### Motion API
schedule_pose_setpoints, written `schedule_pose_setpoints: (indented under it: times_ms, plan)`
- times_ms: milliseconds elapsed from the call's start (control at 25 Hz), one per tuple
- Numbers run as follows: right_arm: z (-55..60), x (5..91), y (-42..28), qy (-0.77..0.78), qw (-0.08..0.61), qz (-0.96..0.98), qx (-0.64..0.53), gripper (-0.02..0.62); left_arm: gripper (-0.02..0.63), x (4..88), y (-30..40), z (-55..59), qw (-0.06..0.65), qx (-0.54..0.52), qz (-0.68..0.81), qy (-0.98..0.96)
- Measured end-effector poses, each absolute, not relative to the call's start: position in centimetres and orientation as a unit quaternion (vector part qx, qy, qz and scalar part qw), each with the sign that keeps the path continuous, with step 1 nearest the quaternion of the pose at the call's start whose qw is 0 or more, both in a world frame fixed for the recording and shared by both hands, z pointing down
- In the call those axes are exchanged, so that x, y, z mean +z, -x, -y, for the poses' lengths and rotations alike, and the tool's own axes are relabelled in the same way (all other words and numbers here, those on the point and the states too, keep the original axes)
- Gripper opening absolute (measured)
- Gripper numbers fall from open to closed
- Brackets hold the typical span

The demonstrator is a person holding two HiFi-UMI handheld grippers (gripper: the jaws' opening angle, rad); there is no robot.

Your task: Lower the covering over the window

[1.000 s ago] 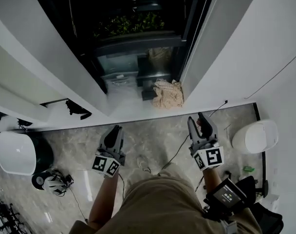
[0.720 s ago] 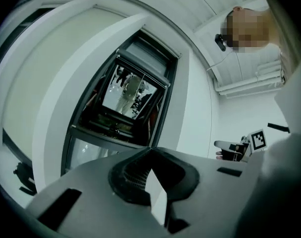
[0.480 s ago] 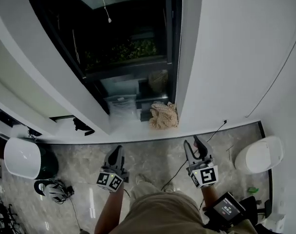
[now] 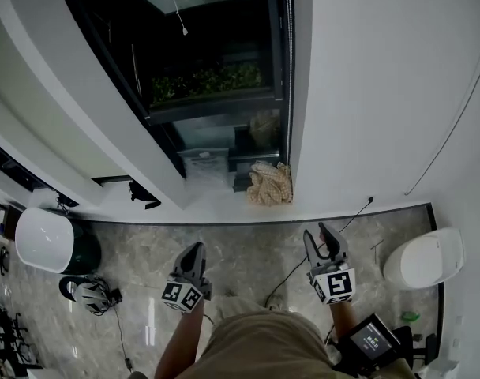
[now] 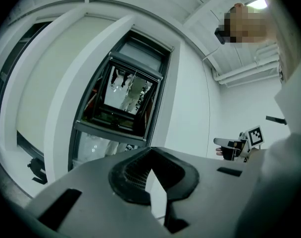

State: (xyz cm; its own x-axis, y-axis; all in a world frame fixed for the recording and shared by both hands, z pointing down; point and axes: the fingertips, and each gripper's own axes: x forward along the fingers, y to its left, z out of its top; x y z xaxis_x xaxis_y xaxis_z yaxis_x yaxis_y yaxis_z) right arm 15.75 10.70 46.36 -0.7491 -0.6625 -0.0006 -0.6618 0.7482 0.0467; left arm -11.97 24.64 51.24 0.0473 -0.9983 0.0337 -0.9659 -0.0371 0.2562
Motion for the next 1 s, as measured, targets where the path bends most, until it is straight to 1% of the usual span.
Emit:
schedule_pose_setpoints:
  times_ms: [160,440,640,680,800,1000]
  plan:
    - [-11.2,47.8,-15.8,-0.345,0.025,0.938,-0.008,0.163,0.014,51.9,11.7,-25.1,0.116,-0.072,0.680,-0.720]
    - [-10.9,48.4,-14.1,-0.332,0.029,0.943,-0.002,0.163,0.014,51.5,12.8,-24.0,0.108,-0.069,0.682,-0.720]
    - [-11.3,49.2,-12.8,-0.329,0.051,0.943,-0.004,0.163,0.014,51.8,12.3,-23.9,0.109,-0.067,0.655,-0.745]
    - [-11.4,49.4,-12.5,-0.332,0.058,0.942,-0.005,0.159,0.014,51.8,12.3,-23.9,0.108,-0.065,0.649,-0.751]
    - [-11.4,49.5,-11.3,-0.337,0.074,0.939,-0.012,0.100,0.014,52.0,12.9,-23.8,0.112,-0.073,0.639,-0.758]
    - [-11.8,49.2,-9.3,-0.343,0.077,0.936,-0.010,0.092,0.014,52.0,14.5,-23.5,0.117,-0.078,0.627,-0.766]
